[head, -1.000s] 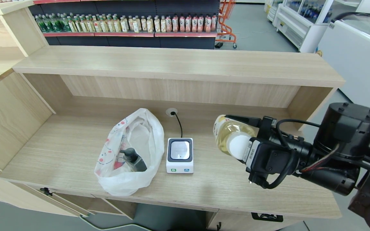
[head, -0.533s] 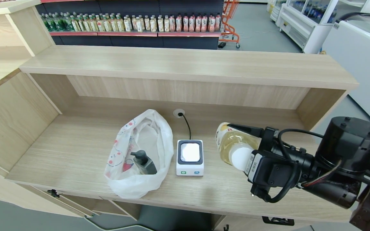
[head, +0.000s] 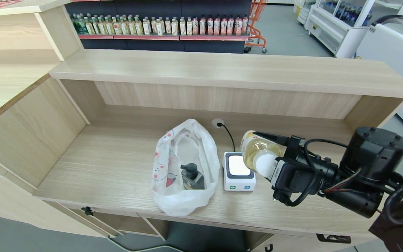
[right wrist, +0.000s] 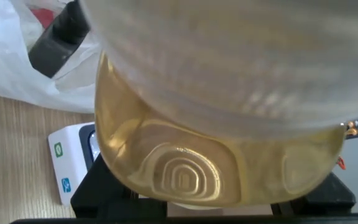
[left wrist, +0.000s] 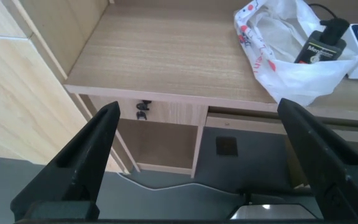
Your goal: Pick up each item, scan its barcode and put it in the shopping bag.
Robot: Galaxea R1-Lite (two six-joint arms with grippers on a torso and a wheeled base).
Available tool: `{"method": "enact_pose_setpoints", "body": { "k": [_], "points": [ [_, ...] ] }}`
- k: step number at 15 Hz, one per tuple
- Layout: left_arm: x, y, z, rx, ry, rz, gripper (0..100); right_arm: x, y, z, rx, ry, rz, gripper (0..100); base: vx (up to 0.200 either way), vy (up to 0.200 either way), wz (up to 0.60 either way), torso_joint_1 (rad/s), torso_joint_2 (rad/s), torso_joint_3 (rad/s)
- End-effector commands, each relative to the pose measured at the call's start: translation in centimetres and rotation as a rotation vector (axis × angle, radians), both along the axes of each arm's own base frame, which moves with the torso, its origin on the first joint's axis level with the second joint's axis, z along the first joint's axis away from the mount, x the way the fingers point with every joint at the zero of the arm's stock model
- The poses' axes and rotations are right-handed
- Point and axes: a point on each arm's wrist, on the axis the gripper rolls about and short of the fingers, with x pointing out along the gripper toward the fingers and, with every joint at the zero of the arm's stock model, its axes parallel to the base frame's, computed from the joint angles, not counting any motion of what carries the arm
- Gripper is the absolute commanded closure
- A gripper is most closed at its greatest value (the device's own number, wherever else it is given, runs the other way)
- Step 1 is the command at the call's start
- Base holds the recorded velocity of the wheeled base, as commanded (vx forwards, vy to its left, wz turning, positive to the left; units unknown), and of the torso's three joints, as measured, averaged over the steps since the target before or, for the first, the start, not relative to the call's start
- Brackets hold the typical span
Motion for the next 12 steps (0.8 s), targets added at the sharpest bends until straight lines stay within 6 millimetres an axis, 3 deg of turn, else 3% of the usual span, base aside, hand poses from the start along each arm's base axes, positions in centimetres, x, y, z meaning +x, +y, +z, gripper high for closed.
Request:
{"method": "enact_pose_setpoints", "body": {
  "k": [1,4,8,12],
  "points": [
    [0.0,0.0,0.0,0.0,0.0,0.0,0,1.3,-1.1,-0.9,-0.018,0.024,-0.04,100,0.0,0.0,0.0,0.0,0.0,0.0],
    [0.0,0.0,0.0,0.0,0.0,0.0,0,2.6,-2.1,-1.3,-0.023,0.032,-0.056,100,0.0,0.0,0.0,0.0,0.0,0.0],
    [0.0,0.0,0.0,0.0,0.0,0.0,0,4.4,-1.4,-1.2,0.014,0.048,0.033,100,0.0,0.0,0.0,0.0,0.0,0.0],
    [0.0,0.0,0.0,0.0,0.0,0.0,0,5.1,-1.2,-2.6,0.0,0.084,0.054,100,0.0,0.0,0.0,0.0,0.0,0.0]
  ]
}}
